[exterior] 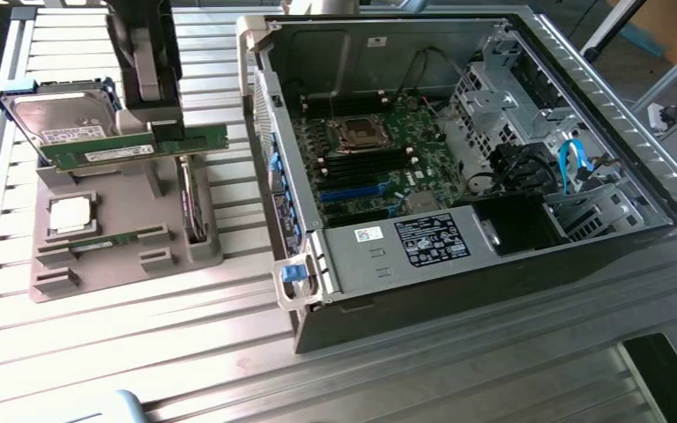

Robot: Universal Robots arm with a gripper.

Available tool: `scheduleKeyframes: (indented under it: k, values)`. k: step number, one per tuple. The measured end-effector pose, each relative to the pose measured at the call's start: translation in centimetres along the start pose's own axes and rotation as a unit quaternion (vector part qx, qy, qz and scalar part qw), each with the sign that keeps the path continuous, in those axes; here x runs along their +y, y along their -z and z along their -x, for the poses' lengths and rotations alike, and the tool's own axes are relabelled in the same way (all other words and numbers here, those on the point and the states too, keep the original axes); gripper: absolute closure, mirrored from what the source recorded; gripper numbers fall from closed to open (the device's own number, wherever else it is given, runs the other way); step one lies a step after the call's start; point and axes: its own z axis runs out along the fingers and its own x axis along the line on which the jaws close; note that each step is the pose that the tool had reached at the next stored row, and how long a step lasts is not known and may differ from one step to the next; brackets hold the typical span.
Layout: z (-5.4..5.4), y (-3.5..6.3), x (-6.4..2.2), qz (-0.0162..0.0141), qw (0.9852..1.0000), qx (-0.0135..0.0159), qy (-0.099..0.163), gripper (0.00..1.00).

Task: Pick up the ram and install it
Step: 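Pick up the ram and move it above insertion slot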

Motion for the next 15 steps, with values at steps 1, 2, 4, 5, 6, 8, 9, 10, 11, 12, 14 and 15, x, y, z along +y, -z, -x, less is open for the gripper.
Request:
scheduleKeyframes:
  k: [1, 2, 4, 5, 6, 8, 9, 10, 11, 12, 14, 15]
  values:
    - [0.0, 0.01, -0.29, 0.0000, 1.0000, 0.0000, 0.000, 0.88]
    - [0.0, 0.01, -0.56, 0.0000, 1.0000, 0.0000, 0.000, 0.88]
    - [-0.1, 0.02, -0.96, 0.0000, 1.0000, 0.0000, 0.000, 0.88]
    - [-0.1, 0.02, -1.18, 0.0000, 1.0000, 0.0000, 0.000, 0.88]
    - [-0.1, 0.03, -1.34, 0.0000, 1.0000, 0.0000, 0.000, 0.88]
    - [-0.1, 0.03, -1.72, 0.0000, 1.0000, 0.0000, 0.000, 0.88]
    - [-0.1, 0.04, -1.89, 0.0000, 1.0000, 0.0000, 0.000, 0.88]
    - [-0.1, 0.05, -2.04, 0.0001, 1.0000, 0.0000, 0.000, 0.88]
    - [-0.1, 0.04, -2.21, 0.0000, 1.0000, 0.0000, 0.000, 0.88]
    - [-0.2, 0.05, -2.45, 0.0000, 1.0000, 0.0000, 0.000, 0.88]
    - [-0.2, 0.06, -2.99, 0.0000, 1.0000, 0.0000, 0.000, 0.88]
    - [-0.2, 0.07, -3.27, 0.0000, 1.0000, 0.0000, 0.000, 0.88]
